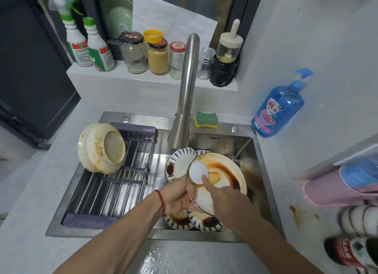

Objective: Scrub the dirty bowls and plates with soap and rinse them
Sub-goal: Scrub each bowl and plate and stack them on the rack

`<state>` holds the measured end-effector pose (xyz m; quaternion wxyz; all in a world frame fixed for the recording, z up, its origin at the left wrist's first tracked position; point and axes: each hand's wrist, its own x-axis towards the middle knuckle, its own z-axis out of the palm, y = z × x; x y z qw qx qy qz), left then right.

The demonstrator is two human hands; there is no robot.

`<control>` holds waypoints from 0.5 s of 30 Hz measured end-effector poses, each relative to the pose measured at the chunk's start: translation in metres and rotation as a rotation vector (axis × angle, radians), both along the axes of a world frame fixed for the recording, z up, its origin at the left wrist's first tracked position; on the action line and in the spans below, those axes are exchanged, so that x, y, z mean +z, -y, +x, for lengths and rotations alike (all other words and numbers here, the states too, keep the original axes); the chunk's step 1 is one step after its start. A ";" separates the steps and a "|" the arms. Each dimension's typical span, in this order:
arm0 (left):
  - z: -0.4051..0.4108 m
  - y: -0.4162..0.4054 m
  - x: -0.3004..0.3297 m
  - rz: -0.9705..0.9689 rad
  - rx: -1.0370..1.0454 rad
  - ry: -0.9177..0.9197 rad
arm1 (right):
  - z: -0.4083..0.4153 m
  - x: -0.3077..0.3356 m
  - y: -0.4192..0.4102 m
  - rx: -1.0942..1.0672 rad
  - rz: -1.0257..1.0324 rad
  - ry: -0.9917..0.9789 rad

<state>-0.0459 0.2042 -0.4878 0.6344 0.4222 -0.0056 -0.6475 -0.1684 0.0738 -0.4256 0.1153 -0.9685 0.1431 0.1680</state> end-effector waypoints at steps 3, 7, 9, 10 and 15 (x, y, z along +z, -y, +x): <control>0.000 0.002 0.002 -0.021 -0.055 -0.024 | 0.002 0.001 0.023 -0.124 -0.100 0.033; -0.004 0.002 0.002 -0.028 -0.041 -0.026 | -0.001 0.002 -0.003 -0.019 -0.030 -0.006; -0.004 -0.001 0.001 -0.037 -0.029 -0.016 | 0.001 0.002 0.008 -0.075 -0.064 0.026; -0.004 -0.002 0.000 -0.038 -0.031 -0.006 | 0.003 0.002 0.016 -0.121 -0.087 0.025; -0.001 -0.005 0.001 -0.052 0.020 -0.108 | -0.002 0.003 -0.006 -0.004 0.052 -0.053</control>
